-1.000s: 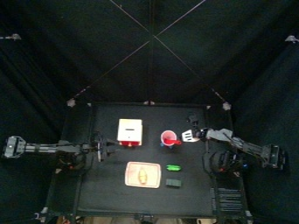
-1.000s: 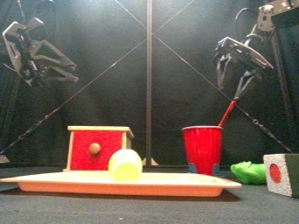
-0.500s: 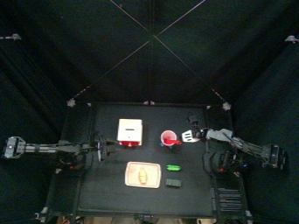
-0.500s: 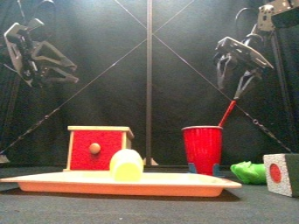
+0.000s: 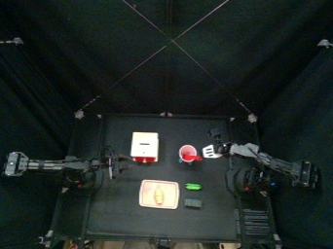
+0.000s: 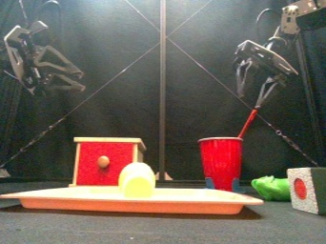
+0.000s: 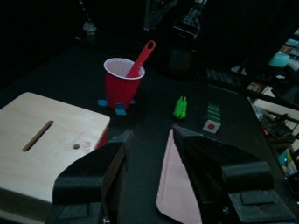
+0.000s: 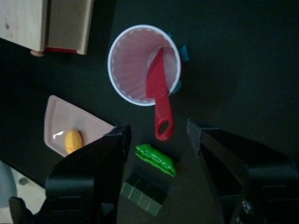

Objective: Grab knife

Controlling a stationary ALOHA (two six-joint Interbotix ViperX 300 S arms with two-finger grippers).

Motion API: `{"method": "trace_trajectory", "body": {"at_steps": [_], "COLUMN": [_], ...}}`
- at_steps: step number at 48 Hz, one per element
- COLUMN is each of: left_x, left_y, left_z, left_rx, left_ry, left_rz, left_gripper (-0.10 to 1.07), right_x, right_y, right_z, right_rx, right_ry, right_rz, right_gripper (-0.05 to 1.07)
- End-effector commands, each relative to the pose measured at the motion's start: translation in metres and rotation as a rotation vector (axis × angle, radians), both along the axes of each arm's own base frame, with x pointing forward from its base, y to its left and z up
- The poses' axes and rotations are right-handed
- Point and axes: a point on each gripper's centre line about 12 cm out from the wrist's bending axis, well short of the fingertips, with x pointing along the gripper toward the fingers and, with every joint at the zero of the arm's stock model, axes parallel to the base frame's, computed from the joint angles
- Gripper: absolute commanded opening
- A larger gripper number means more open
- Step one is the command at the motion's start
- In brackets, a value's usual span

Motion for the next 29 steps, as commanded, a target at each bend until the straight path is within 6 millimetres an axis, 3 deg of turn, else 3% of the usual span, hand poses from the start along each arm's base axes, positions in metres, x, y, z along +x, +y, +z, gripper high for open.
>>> {"method": "trace_trajectory", "body": {"at_steps": [1,14,29], "left_x": [0.002,0.001,0.000], "left_y": [0.001,0.000,0.001], "left_z": [0.005,0.003,0.001], "left_rx": [0.002,0.001,0.001], "left_ry": [-0.014,-0.009,-0.004], "left_rz": [0.004,0.002,0.004], "left_gripper": [0.81,0.81,0.81], "right_x": [0.047,0.046,0.034], "right_y": [-0.007,-0.016,-0.007], "right_z": [0.011,0.020,0.006], "right_rx": [-0.123,-0.279,-0.168], "right_ry": [-0.143,-0.092,-0.050], "right_rz": [0.114,0.078,0.021], "right_gripper": [0.87,0.87,0.87]}}
